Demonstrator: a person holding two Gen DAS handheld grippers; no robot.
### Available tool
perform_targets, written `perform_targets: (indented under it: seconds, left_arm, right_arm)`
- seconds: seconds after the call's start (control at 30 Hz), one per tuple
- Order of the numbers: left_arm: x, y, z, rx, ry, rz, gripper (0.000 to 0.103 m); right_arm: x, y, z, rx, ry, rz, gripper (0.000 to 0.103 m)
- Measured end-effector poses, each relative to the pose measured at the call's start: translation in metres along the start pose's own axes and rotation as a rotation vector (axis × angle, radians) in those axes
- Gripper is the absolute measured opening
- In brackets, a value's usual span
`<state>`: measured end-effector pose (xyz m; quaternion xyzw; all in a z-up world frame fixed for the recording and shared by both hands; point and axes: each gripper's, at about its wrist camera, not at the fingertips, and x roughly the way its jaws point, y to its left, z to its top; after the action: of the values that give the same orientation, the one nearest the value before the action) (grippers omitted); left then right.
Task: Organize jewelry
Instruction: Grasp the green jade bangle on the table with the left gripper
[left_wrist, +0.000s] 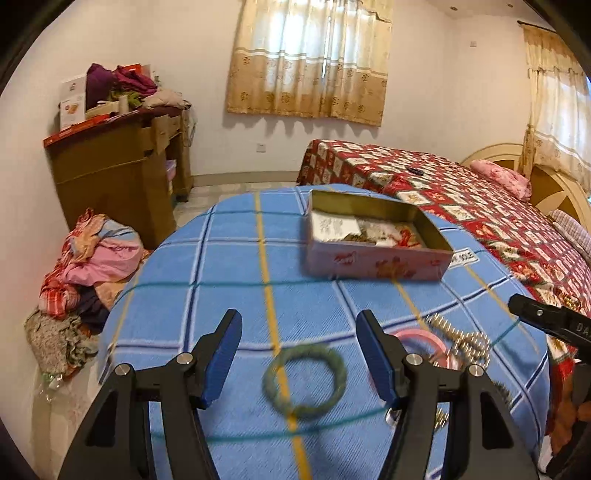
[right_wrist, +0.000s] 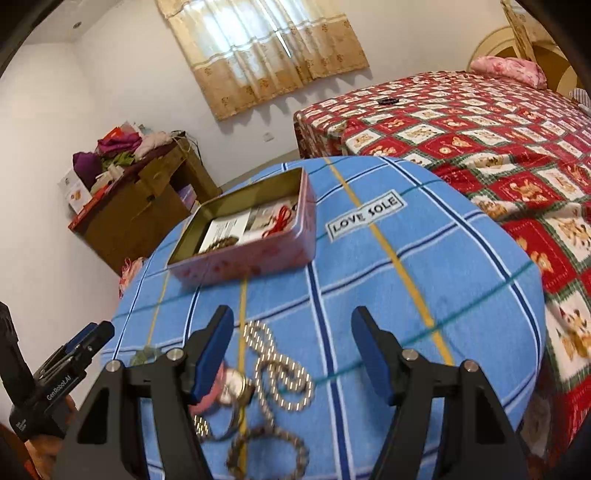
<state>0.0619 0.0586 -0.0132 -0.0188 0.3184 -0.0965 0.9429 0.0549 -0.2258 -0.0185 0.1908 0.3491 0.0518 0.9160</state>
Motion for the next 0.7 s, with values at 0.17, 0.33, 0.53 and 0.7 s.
perform_targets:
  seconds: [0.17,0.33,0.53,0.7]
  left_arm:
    - [-0.009,0.013,-0.017,0.001,0.010,0.016,0.065]
    - [-0.009,0.019,-0.031,-0.016,0.055,0.028,0.065]
    - [-0.004,0.012,-0.038,-0.014,0.093,-0.005,0.065]
    - [0.002,0.000,-0.043,0.019,0.127,-0.046,0.065]
  right_arm:
    - [-0.010,0.004,-0.023,-0.046,0.002,-0.036,0.070]
    - [-0.019,0.013,-0.036,-0.079,-0.010,-0.054,0.070]
    - [-0.024,0.018,-0.043,-0.105,-0.024,-0.063,0.070]
    - [-0.023,0.017,-0.050,-0.116,-0.005,-0.063,0.070]
